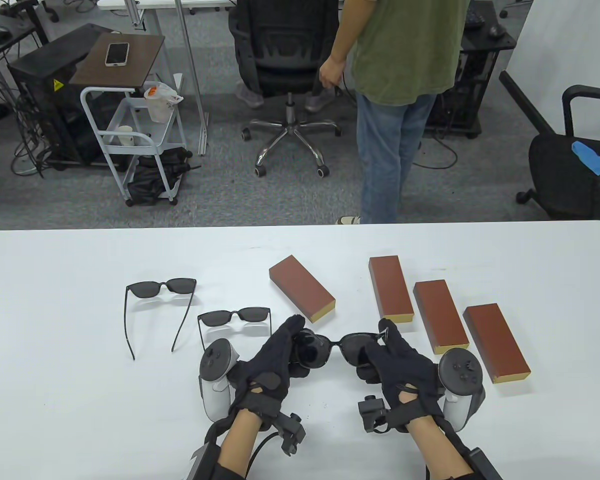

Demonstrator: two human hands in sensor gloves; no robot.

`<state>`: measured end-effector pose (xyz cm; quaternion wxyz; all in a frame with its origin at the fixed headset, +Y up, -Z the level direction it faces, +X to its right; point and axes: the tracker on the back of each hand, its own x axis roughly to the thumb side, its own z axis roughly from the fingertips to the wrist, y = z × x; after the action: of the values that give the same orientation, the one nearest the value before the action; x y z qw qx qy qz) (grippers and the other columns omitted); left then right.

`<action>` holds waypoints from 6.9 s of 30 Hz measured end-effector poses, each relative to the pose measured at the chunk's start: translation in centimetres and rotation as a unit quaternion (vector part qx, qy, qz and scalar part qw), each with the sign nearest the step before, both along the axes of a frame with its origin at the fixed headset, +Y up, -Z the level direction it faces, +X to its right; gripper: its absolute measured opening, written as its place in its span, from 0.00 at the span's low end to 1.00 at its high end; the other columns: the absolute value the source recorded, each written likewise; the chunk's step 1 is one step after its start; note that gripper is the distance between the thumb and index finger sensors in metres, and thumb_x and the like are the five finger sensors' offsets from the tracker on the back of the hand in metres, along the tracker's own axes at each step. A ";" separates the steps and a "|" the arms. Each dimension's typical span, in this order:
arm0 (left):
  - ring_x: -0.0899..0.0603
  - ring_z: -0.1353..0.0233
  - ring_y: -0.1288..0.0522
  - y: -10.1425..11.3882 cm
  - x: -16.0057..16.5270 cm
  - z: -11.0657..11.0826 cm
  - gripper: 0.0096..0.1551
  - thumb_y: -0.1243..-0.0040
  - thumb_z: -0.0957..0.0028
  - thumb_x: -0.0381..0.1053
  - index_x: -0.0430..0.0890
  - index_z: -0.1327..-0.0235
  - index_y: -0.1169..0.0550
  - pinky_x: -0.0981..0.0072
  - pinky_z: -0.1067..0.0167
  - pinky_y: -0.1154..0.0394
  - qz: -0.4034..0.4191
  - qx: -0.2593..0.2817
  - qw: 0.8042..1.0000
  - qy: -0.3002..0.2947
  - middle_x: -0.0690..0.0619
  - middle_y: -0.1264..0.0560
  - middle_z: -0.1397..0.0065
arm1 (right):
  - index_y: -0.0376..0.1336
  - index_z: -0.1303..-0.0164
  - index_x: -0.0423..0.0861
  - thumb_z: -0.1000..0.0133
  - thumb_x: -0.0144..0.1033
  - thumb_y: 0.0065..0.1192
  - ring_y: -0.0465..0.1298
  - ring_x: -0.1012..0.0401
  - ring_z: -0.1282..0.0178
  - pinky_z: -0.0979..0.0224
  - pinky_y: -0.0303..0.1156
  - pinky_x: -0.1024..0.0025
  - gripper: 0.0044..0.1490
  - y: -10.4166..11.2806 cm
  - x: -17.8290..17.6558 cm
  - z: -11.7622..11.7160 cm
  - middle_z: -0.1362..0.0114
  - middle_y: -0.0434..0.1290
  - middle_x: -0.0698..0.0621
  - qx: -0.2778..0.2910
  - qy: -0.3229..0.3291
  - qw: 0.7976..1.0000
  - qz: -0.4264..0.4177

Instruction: Slide to open storage boxes and store sunglasses

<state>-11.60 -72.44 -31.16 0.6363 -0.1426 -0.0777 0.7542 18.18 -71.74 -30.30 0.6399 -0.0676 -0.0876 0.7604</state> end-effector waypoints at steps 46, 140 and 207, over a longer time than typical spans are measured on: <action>0.45 0.51 0.15 -0.2 -1.7 0.2 0.29 0.36 0.48 0.49 0.47 0.32 0.22 0.53 0.57 0.17 -0.110 -0.018 0.987 0.113 0.44 0.19 0.38 | 0.70 0.48 0.46 0.56 0.62 0.57 0.88 0.48 0.59 0.57 0.84 0.56 0.37 -0.9 -0.5 -0.7 0.53 0.86 0.43 0.063 0.133 0.988 -0.052; 0.35 0.34 0.22 1.3 -4.1 0.0 0.31 0.38 0.50 0.57 0.51 0.32 0.22 0.40 0.42 0.26 -0.486 0.116 0.855 0.139 0.43 0.25 0.27 | 0.75 0.57 0.54 0.63 0.44 0.75 0.83 0.52 0.51 0.45 0.79 0.54 0.24 -2.9 -9.4 2.0 0.50 0.83 0.50 0.096 0.256 0.694 0.666; 0.34 0.29 0.26 1.5 -5.8 -0.3 0.33 0.39 0.51 0.60 0.50 0.32 0.22 0.39 0.37 0.28 -0.555 0.138 0.798 0.190 0.45 0.26 0.25 | 0.48 0.30 0.51 0.68 0.58 0.75 0.56 0.39 0.25 0.23 0.53 0.40 0.60 -3.8 -2.2 -18.3 0.25 0.57 0.36 -0.222 0.019 0.731 0.645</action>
<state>-17.36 -70.96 -31.43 0.9608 0.0738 0.0338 0.2652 15.96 -75.53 -48.58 -0.0359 -0.1209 0.0732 0.9893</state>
